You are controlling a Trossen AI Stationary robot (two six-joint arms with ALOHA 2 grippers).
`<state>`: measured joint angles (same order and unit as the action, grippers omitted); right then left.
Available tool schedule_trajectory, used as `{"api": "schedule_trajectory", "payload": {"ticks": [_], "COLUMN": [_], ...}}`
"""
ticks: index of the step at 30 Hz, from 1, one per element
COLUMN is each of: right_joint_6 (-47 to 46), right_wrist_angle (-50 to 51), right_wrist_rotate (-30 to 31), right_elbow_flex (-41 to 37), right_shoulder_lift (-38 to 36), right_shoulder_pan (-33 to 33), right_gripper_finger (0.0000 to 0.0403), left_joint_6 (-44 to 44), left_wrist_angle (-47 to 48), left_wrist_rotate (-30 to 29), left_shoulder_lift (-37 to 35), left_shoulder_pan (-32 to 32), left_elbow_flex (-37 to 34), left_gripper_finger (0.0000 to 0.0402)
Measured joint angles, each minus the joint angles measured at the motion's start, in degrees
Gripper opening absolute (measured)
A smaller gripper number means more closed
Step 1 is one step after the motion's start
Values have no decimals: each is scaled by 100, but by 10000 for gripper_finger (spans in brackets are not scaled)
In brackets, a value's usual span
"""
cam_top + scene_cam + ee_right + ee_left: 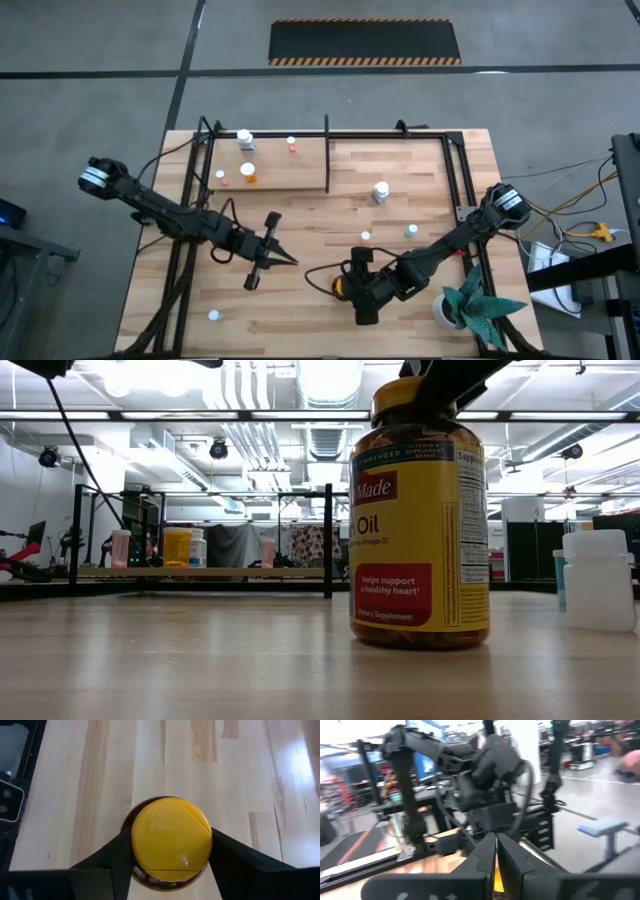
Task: Pick and place medicine bottles onto shelf by color
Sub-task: Put the yellow pill bottle on the shelf
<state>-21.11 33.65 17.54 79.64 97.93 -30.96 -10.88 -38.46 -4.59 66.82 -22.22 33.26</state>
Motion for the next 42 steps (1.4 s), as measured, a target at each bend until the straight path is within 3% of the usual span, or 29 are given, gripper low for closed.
{"api": "schedule_trajectory", "payload": {"ticks": [5,11,19,28,36,42], "right_joint_6": [489,1218,2579,4267,4955,5108], "right_wrist_angle": [79,141,769,1018,577,-147], "right_wrist_rotate": [-297,-863,-1580,-1733,-3277,-4427], "right_elbow_flex": [191,642,1588,2394,2499,2569], "right_shoulder_lift": [-65,-285,-275,-264,-188,96], "right_shoulder_pan": [45,445,1437,2833,4117,4714], "right_gripper_finger": [220,212,209,209,209,208], "left_joint_6": [-49,-131,-565,-1102,-1791,-2100], "left_wrist_angle": [-2,17,-11,37,30,-20], "left_wrist_rotate": [-270,-305,-366,-472,-816,-816], "left_shoulder_lift": [-311,-884,-1469,-1999,-2470,-2656], "left_shoulder_pan": [2,2,9,9,11,11], "left_elbow_flex": [-99,-335,-613,-786,-1346,-1417], "left_gripper_finger": [0,0,0,0,0,0]}}
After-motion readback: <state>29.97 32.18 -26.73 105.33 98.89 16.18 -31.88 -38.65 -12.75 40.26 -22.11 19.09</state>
